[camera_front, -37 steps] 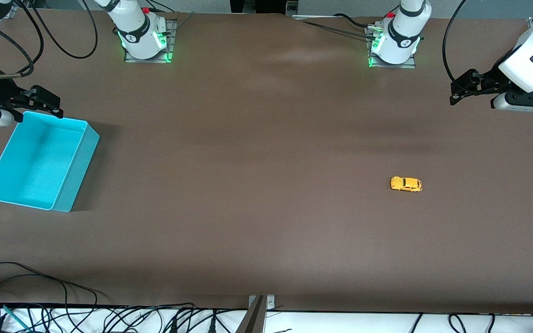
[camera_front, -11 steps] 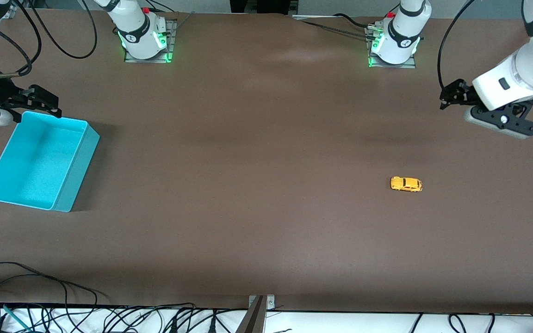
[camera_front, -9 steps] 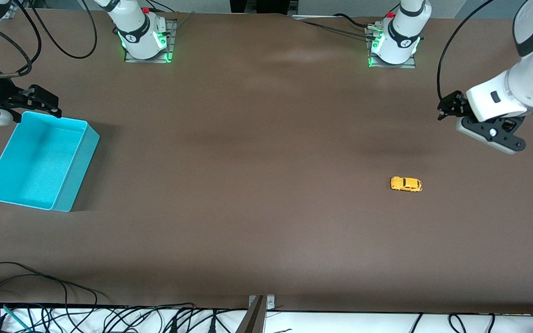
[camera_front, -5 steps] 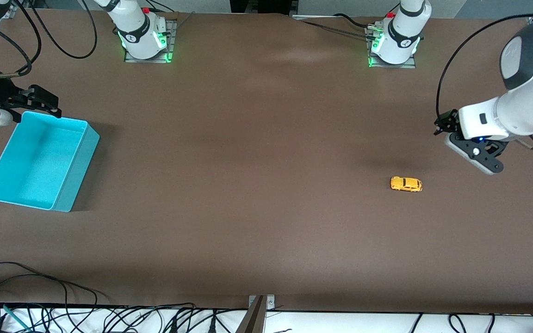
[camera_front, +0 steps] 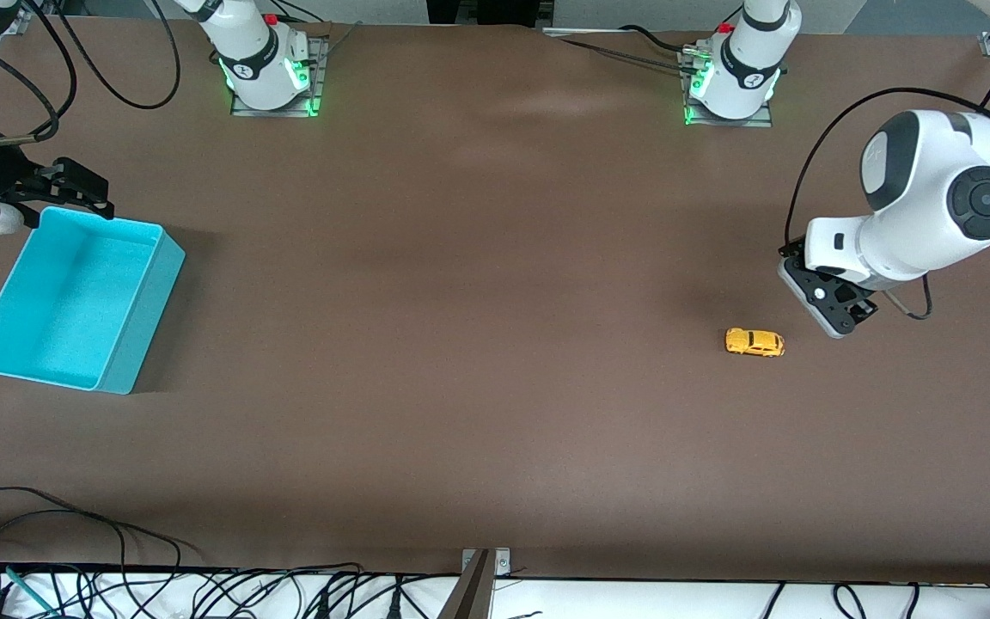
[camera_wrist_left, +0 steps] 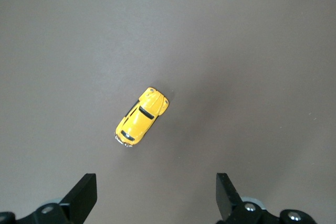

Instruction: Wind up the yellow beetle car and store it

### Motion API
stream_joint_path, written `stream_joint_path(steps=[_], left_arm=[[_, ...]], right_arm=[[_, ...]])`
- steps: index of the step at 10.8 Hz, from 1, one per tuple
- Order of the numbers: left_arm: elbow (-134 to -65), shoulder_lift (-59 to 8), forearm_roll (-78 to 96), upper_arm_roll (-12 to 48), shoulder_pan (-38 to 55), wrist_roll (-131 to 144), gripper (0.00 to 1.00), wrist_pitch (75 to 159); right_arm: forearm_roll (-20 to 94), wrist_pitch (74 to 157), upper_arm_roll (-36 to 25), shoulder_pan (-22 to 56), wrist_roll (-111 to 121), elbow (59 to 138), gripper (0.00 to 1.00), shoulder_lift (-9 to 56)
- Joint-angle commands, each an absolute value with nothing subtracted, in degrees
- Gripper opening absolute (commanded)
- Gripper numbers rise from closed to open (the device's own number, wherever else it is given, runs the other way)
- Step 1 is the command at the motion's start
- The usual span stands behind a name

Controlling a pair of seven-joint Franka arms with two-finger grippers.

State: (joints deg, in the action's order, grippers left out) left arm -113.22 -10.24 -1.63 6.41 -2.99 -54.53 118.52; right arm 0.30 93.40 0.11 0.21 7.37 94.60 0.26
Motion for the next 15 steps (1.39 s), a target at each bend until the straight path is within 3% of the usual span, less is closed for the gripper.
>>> stream_joint_path(steps=[1, 6, 9, 15], left_arm=[[-113.9, -13.3, -2.6, 6.4, -4.7, -66.3, 1.0, 123.3], [-114.3, -20.4, -5.5, 6.6, -4.4, -81.6, 1.0, 133.2], [-119.3, -22.3, -7.3, 6.6, -4.0, -83.0, 1.0, 142.1], [-118.7, -27.3, -8.8, 6.5, -4.8, -84.3, 1.0, 144.8]], right_arm=[[0.5, 92.6, -0.5, 0.2, 8.2, 94.4, 1.0, -0.4], [0.4, 92.6, -0.6, 0.2, 8.3, 94.4, 1.0, -0.4], [0.5, 92.7, -1.2, 0.2, 9.0, 94.4, 1.0, -0.4], [0.4, 93.4, -1.3, 0.2, 9.6, 94.6, 1.0, 0.0]])
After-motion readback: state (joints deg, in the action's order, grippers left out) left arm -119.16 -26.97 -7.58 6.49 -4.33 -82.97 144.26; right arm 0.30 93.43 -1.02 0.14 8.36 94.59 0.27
